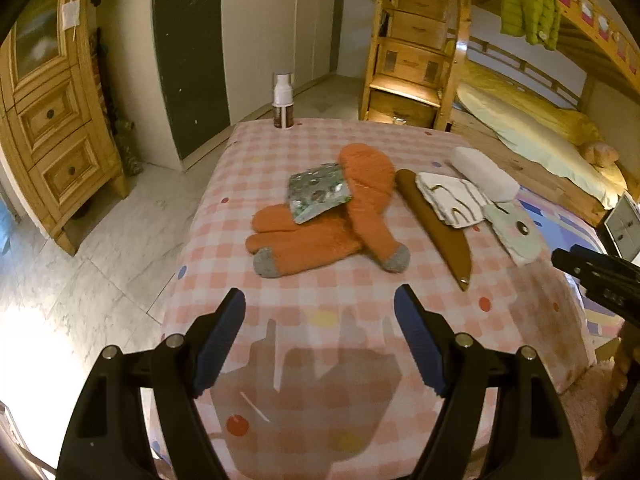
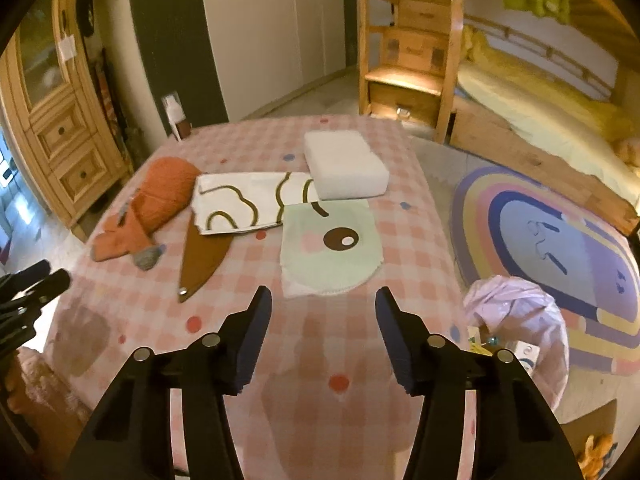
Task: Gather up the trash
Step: 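Move both open tools back over the bed, then grasp the silver blister pack with the left tool while the right tool grasps the pale green paper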
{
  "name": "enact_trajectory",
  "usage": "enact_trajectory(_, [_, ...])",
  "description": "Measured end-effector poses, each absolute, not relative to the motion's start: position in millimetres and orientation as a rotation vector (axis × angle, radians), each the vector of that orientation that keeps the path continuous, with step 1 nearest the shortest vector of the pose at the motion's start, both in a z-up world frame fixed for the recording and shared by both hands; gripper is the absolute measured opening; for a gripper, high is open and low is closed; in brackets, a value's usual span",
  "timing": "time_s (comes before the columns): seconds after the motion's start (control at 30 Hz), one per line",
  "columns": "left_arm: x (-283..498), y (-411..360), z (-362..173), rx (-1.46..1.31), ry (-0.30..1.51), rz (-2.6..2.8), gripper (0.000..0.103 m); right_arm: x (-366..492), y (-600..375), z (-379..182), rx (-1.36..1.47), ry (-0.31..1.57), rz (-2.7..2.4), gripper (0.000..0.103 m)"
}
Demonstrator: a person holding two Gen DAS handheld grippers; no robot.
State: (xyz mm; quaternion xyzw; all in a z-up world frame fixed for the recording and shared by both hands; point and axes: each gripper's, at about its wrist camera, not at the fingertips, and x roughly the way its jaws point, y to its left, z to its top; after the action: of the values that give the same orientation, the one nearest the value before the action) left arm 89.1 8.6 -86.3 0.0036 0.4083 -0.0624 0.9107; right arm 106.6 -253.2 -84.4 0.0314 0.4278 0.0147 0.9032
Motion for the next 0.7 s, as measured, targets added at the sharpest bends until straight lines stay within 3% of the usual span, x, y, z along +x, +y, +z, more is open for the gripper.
enact_trajectory(0.13, [94.6,14.5,-87.8,0.007,0.846,-0.109,0.075,132.8,-248.4,-96.8,0.037,0.914,0.037,0.074])
enact_trajectory(0.3, [99.3,15.5,-90.9,0.013,0.854,-0.099,0.075,149.6,-250.7,-108.4,0.030,0.927,0.008,0.074])
enact_trajectory(0.6, [100.6,18.5,-97.6,0.011,0.873,-0.096,0.075,139.1,-240.8,-113.9,-0.023,0.946,0.042,0.055])
enact_trajectory(0.7, [99.2,19.5,-99.0,0.013,0.875,-0.094,0.075,137.3,-232.2,-112.2,-0.043,0.945,0.072,0.040])
